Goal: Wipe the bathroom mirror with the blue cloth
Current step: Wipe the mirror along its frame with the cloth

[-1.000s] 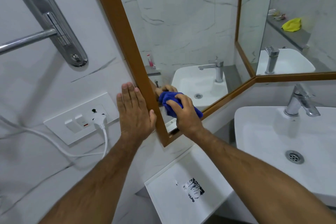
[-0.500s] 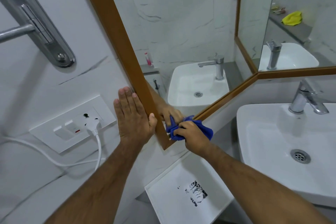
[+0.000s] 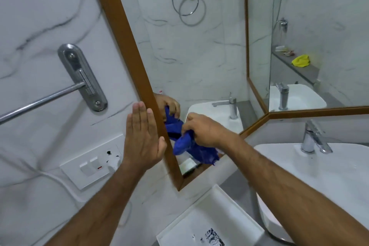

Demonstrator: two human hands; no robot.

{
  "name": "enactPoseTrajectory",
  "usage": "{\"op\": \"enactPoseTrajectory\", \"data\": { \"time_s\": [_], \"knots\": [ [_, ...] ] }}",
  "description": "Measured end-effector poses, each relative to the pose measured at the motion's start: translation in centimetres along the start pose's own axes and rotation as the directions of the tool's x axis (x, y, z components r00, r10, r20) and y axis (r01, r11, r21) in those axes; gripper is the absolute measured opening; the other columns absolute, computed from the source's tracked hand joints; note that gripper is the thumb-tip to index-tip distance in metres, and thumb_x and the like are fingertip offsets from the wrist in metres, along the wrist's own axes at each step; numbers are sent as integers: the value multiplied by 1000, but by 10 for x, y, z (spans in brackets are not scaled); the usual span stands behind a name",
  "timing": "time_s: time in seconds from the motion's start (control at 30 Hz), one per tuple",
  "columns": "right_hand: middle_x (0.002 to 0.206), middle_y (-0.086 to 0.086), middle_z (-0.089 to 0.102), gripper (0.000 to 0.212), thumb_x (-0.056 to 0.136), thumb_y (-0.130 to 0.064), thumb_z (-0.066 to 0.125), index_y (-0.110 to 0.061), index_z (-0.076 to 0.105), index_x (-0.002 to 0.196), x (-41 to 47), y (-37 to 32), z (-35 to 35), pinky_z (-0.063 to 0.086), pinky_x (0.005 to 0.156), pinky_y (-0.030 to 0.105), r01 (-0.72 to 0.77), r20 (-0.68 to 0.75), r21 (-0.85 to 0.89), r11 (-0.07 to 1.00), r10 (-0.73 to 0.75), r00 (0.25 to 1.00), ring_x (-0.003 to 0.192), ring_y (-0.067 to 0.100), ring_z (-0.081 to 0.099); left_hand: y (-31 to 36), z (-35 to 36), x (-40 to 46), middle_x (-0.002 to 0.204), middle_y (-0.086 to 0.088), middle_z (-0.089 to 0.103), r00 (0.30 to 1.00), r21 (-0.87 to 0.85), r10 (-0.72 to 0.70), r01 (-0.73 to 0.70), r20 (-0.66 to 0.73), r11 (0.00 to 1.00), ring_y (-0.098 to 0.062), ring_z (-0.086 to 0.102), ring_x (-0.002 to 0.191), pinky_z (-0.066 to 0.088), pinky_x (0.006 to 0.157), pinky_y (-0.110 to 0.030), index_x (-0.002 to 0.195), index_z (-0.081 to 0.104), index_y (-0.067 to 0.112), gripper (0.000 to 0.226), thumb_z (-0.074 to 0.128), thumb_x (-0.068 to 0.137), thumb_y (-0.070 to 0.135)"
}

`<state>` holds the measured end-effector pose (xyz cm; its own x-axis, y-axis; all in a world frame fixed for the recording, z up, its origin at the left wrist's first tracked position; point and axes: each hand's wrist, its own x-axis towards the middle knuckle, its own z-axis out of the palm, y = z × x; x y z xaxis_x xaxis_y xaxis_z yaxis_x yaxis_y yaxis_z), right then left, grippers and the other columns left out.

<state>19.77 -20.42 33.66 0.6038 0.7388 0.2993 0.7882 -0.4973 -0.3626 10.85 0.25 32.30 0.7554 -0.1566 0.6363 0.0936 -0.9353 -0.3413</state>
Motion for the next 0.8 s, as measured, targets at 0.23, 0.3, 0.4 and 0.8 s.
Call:
{"op": "enactPoseTrajectory", "data": {
  "time_s": [0.23, 0.3, 0.4, 0.8],
  "knots": [
    [101, 12, 59, 23, 82, 4, 53, -9, 64, 97, 60, -40, -76, 50, 69, 39, 38, -698, -135, 990, -122, 706, 88, 32, 57, -41, -66, 79, 159, -37, -3, 998, 159, -1, 11, -64, 987, -49, -5, 150, -7, 123, -54, 153, 1, -10, 95, 43, 80, 36],
    [104, 14, 60, 21, 84, 2, 56, -7, 68, 99, 74, -46, -75, 49, 68, 35, -36, -808, -99, 994, -60, 586, 90, 31, 57, -48, -75, 92, 159, -36, -6, 997, 177, -32, 43, -66, 983, -48, -7, 150, -7, 123, -54, 153, -1, -8, 94, 37, 81, 38],
    [93, 11, 66, 16, 83, -3, 61, -12, 71, 91, 90, -49, -64, 41, 52, 27, -135, -913, -74, 988, -13, 409, 82, 31, 57, -51, -76, 99, 159, -36, -8, 997, 185, -52, 62, -59, 981, -47, -9, 150, -3, 123, -57, 153, -4, -7, 93, 34, 83, 40],
    [154, 25, 34, 58, 99, -29, 45, 2, 38, 147, 103, -4, 55, 33, 115, 54, 78, -873, -142, 987, -162, 459, 141, 43, 36, -49, -41, 100, 157, -40, 11, 963, 138, -72, 110, -260, 984, -51, 9, 149, 6, 123, -57, 150, 8, -14, 91, 45, 80, 31]
  ]
}}
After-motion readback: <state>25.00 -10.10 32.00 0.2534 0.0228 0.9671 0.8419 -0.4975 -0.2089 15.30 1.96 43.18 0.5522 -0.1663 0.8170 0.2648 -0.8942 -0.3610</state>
